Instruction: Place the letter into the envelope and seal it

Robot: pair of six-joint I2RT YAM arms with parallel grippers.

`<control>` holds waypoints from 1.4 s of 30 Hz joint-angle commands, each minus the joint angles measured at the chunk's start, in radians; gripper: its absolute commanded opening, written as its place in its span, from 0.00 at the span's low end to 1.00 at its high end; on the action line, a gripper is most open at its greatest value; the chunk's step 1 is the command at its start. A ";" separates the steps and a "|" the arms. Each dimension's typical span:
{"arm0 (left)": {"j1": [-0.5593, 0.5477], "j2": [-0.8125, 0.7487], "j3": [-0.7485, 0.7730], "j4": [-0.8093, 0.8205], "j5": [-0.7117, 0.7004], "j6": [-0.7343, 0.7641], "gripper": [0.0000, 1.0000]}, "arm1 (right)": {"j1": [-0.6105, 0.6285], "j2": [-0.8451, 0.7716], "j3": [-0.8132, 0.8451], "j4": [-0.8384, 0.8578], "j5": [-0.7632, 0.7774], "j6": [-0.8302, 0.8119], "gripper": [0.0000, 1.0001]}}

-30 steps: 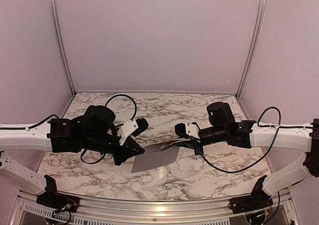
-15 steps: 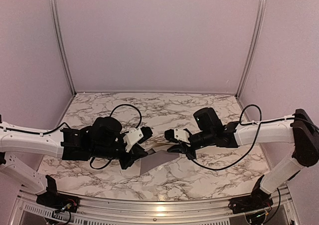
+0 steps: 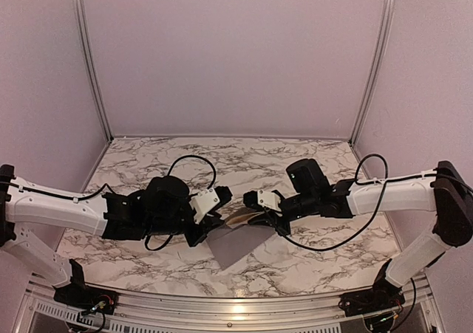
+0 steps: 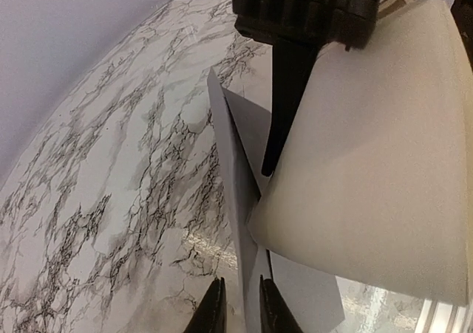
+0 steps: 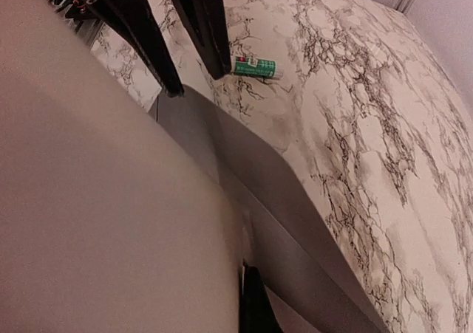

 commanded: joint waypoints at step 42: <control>0.140 0.385 0.091 0.051 0.302 -0.263 0.51 | -0.103 -0.226 -0.078 0.194 -0.035 0.157 0.00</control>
